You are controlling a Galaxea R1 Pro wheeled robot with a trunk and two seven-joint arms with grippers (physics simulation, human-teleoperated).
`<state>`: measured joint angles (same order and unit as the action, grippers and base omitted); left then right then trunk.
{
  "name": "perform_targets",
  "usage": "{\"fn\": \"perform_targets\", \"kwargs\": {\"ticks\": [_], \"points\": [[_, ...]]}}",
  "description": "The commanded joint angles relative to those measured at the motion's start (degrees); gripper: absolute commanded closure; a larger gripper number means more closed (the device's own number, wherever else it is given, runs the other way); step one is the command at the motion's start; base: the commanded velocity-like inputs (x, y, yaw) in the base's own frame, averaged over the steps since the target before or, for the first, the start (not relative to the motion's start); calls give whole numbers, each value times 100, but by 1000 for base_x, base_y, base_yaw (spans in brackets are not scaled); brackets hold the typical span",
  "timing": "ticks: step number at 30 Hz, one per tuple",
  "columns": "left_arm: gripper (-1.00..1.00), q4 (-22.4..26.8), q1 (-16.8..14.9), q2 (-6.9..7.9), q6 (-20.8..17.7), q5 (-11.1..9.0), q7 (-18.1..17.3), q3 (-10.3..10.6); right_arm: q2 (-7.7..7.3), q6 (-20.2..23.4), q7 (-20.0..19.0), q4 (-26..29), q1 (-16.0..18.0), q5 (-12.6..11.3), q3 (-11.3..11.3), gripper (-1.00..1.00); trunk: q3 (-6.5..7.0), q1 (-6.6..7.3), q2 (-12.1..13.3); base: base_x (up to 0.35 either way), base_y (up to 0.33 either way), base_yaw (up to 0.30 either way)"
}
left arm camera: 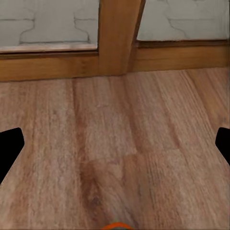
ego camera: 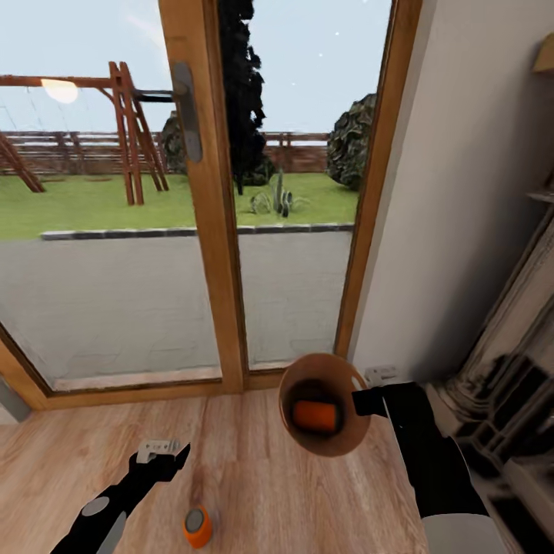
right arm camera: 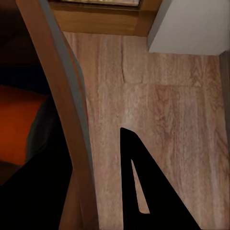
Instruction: Put the three can of soda from the living room inside the tash can in the kitchen.
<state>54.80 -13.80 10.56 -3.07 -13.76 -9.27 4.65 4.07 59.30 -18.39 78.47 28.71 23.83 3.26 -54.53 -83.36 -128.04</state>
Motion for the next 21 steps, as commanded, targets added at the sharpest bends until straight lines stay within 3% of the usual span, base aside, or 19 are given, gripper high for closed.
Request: {"fn": "perform_targets", "kwargs": {"ticks": [1,6,21], "points": [[-100,1,0,1,12,2,-2,2,1,3,2,2,2,-37,-1,100,5,0,0,33,98,-242],[-100,-4,0,-1,24,5,7,9,2,3,2,2,-1,-41,-1,100,24,0,0,-128,38,-242],[-100,4,0,6,45,-3,-8,-5,16,3,2,2,-5,-36,-15,100,81,0,0,-282,7,-237]]}}
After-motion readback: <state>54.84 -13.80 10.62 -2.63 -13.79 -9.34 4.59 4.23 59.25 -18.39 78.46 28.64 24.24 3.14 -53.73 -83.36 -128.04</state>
